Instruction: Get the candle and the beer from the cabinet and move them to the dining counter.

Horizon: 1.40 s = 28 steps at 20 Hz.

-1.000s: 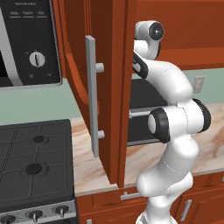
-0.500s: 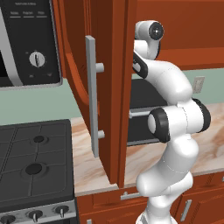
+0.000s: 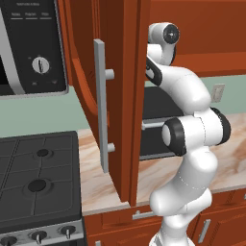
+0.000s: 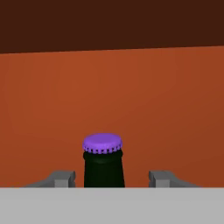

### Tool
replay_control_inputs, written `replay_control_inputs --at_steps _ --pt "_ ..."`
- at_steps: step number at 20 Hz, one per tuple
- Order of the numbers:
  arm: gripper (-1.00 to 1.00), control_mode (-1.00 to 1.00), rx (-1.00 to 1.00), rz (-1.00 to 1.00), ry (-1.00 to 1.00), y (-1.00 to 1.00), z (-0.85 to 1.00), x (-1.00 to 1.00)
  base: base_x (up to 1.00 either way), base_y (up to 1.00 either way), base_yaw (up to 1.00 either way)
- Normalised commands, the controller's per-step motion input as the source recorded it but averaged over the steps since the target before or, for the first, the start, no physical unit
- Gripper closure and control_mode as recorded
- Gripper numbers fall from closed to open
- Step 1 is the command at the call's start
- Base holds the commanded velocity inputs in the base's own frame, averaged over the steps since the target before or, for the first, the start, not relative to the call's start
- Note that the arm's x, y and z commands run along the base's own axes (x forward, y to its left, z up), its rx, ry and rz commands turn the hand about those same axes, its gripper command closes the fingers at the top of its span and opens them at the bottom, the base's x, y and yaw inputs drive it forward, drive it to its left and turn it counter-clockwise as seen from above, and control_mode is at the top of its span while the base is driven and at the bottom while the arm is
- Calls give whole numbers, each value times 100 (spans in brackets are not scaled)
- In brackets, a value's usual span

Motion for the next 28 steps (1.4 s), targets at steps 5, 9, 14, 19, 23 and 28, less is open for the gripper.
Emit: replay_control_inputs --at_steps 5,9,14,19,23,28 --pt "100 -100 0 0 0 0 0 0 0 0 0" --pt "100 -100 0 0 0 0 0 0 0 0 0" --pt "100 -100 0 0 0 0 0 0 0 0 0" --pt "100 -100 0 0 0 0 0 0 0 0 0" --pt "100 -100 0 0 -1 -4 0 -5 0 0 0" --pt "100 -100 3 0 0 -40 0 -15 0 0 0"
